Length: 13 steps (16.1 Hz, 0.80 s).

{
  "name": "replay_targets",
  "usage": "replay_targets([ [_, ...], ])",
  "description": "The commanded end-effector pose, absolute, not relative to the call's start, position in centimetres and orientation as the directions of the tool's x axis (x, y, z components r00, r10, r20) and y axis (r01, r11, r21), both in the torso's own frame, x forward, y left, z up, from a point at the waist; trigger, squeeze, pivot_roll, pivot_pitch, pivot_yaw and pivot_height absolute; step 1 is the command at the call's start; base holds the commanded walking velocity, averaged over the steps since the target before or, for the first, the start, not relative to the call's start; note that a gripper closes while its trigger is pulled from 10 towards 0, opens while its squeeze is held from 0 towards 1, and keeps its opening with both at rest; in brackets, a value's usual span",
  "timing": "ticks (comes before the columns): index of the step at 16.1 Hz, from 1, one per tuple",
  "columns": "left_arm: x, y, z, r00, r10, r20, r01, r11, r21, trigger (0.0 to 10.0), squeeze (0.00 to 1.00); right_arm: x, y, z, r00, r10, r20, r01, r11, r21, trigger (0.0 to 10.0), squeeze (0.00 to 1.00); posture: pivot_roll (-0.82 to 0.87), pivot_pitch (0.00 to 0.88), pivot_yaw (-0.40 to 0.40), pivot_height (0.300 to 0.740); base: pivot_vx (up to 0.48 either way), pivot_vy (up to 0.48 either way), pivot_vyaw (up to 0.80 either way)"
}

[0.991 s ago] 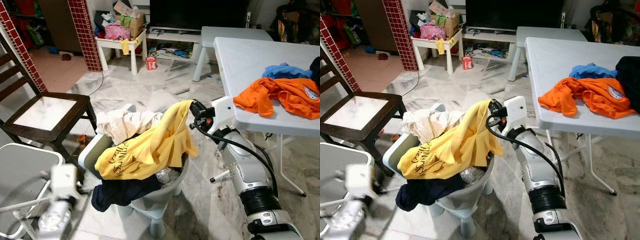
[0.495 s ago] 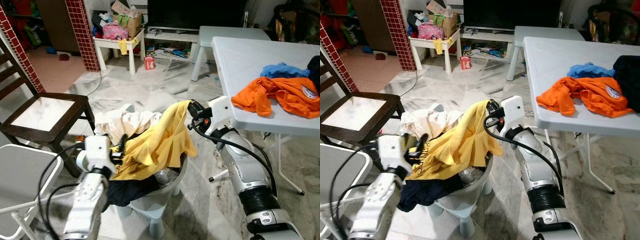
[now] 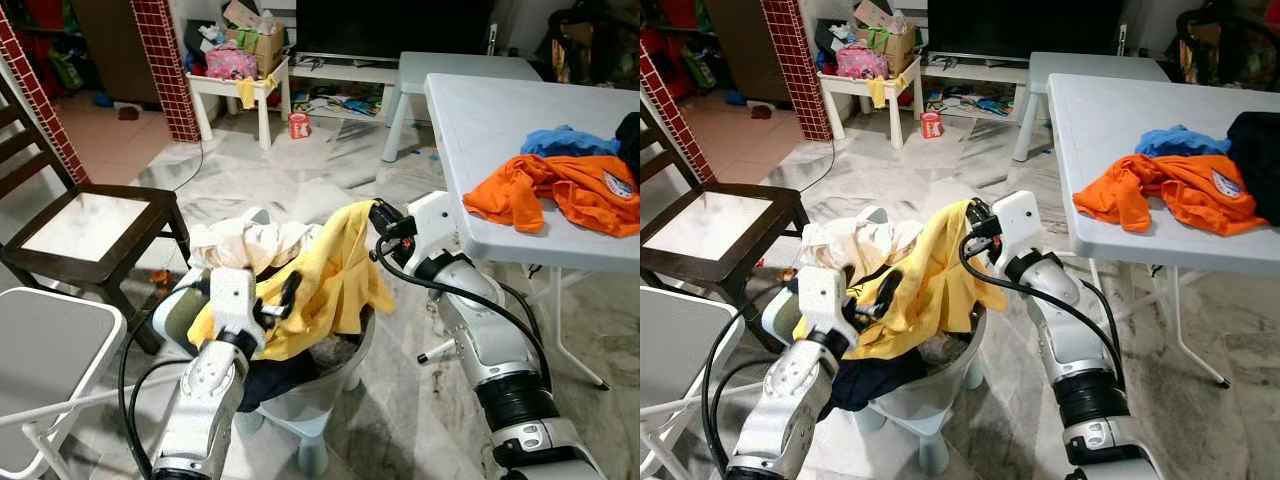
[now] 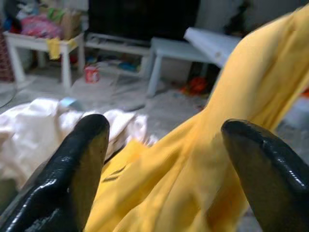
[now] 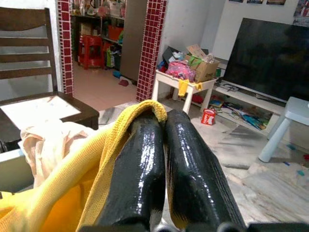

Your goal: Hang hanger

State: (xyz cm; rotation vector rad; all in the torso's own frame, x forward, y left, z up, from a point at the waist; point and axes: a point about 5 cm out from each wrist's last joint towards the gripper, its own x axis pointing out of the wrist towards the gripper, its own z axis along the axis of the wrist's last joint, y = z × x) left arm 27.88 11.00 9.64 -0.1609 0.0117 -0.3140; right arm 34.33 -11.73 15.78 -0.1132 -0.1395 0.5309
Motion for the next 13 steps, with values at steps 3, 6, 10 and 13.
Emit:
replay_targets([
  [3, 27.1, 9.8, 8.3, 0.912, -0.403, -0.071, 0.389, 0.908, -0.156, 10.0, 1.0, 34.5, -11.2, 16.3, 0.846, 0.521, 0.114, -0.502, 0.85, -0.158, 0.0, 0.0, 0.01, 0.007, -0.011, 0.74, 0.0, 0.0, 0.0],
  [6, 26.5, 9.6, 5.5, 0.892, -0.41, -0.192, 0.388, 0.911, -0.144, 10.0, 1.0, 34.6, -11.0, 16.5, 0.843, 0.524, 0.117, -0.505, 0.848, -0.159, 0.0, 0.0, 0.01, 0.014, -0.014, 0.74, 0.0, 0.0, 0.0],
  [10, 27.2, 10.5, 3.2, 0.902, -0.324, -0.285, 0.299, 0.946, -0.126, 10.0, 0.0, 34.5, -11.2, 16.6, 0.843, 0.524, 0.118, -0.504, 0.848, -0.167, 0.0, 0.0, -0.01, 0.017, -0.011, 0.74, 0.0, 0.0, 0.0],
  [13, 29.0, 11.8, 3.8, 0.938, -0.238, -0.253, 0.209, 0.968, -0.137, 10.0, 0.0, 34.4, -11.5, 16.6, 0.847, 0.518, 0.118, -0.496, 0.851, -0.172, 0.0, 0.0, -0.02, 0.017, -0.007, 0.74, 0.0, 0.0, 0.0],
])
